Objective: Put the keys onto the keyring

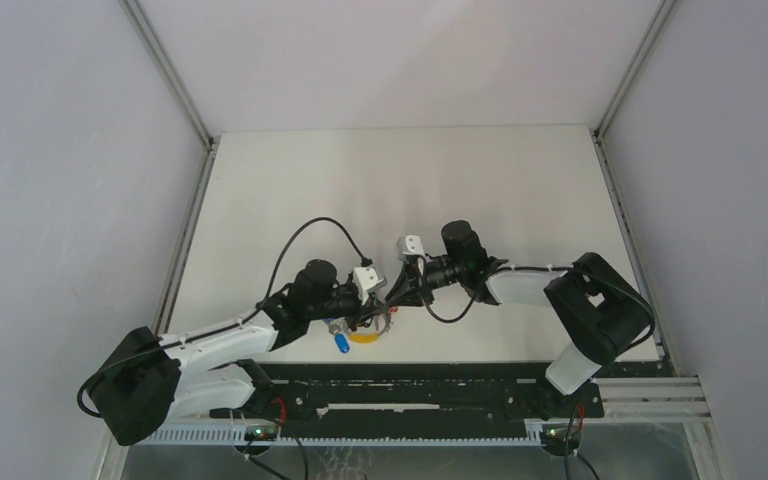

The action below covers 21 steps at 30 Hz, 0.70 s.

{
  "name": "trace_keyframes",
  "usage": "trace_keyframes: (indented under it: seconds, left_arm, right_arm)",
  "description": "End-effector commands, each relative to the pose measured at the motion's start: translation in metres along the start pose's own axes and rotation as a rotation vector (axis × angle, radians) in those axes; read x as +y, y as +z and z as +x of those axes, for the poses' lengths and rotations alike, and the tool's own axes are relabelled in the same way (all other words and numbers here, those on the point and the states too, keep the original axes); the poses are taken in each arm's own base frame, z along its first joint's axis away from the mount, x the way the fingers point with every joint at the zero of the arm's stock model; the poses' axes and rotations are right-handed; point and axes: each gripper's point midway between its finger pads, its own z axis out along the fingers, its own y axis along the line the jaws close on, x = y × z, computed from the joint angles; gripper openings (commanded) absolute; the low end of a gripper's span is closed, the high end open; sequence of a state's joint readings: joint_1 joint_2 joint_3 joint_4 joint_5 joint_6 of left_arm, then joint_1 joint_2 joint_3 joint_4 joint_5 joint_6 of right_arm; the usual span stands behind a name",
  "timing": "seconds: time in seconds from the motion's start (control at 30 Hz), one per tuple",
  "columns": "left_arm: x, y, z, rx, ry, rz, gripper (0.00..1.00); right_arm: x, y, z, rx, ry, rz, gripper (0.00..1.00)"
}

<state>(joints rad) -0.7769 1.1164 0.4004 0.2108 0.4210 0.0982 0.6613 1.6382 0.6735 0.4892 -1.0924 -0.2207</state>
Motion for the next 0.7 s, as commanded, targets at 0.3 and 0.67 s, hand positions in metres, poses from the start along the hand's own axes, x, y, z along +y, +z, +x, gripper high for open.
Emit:
trace_keyframes:
  seconds: [0.3, 0.67]
  left_arm:
    - [0.012, -0.003, -0.035, -0.053, 0.041, -0.065, 0.0]
    - [0.012, -0.002, -0.033, -0.016, 0.016, -0.061, 0.0]
  right_arm:
    - [-0.037, -0.069, -0.009, 0.061, 0.17, 0.602, 0.3]
    - [-0.011, -0.119, 0.003, 0.061, 0.33, 0.845, 0.45]
